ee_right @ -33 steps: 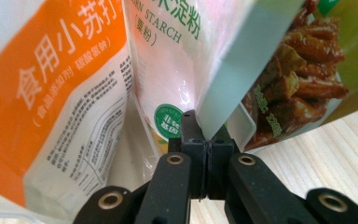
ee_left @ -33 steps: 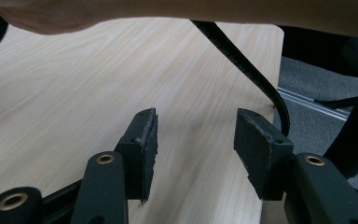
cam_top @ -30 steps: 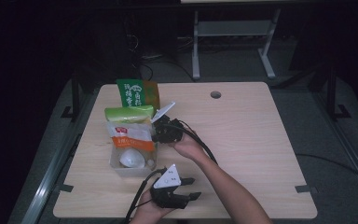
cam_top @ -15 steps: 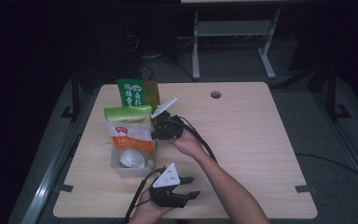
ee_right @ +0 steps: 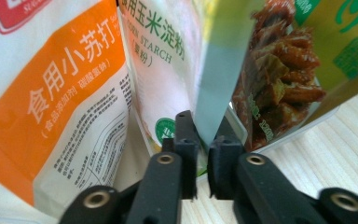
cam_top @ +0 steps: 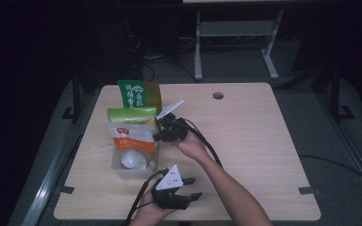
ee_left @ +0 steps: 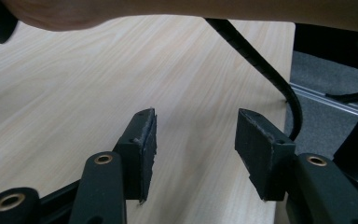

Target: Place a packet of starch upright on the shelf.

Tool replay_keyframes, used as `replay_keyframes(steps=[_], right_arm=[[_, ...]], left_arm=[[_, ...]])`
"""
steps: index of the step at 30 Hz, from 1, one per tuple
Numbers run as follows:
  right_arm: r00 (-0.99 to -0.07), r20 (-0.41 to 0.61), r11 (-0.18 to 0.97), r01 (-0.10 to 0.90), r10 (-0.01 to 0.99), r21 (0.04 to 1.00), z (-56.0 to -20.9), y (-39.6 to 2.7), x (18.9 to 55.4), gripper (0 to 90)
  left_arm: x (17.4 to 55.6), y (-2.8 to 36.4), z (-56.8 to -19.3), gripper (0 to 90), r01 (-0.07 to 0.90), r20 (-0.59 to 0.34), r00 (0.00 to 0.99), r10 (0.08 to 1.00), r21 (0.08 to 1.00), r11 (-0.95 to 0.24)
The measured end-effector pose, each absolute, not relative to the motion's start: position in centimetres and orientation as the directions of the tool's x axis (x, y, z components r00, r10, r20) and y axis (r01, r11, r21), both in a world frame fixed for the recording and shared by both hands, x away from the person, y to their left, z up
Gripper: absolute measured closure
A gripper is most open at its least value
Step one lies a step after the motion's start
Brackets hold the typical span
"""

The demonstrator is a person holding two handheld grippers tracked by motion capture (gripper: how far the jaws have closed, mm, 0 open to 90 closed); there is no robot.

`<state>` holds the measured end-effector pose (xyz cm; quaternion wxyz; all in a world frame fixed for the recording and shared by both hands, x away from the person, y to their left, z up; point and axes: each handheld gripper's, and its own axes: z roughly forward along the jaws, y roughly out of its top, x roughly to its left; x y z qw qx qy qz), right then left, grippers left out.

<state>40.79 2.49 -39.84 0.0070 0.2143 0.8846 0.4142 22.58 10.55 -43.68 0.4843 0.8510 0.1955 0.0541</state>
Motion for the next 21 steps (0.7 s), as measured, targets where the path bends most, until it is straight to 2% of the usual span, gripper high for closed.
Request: replay_keyframes(steps=[12,21], right_arm=[[-0.890,0.210,0.490,0.405,0.405,0.772,-38.2,-1.2,40.7,57.4],[-0.879,0.242,0.462,0.429,0.410,0.776,-37.9,-4.6,40.5,47.9]], left_arm=[[23.0,10.6,-43.7,41.5,0.290,-0.087,0.907,0.412,0.838,-0.463],[23.4,10.6,-43.7,38.0,0.301,-0.089,0.900,0.426,0.835,-0.461]])
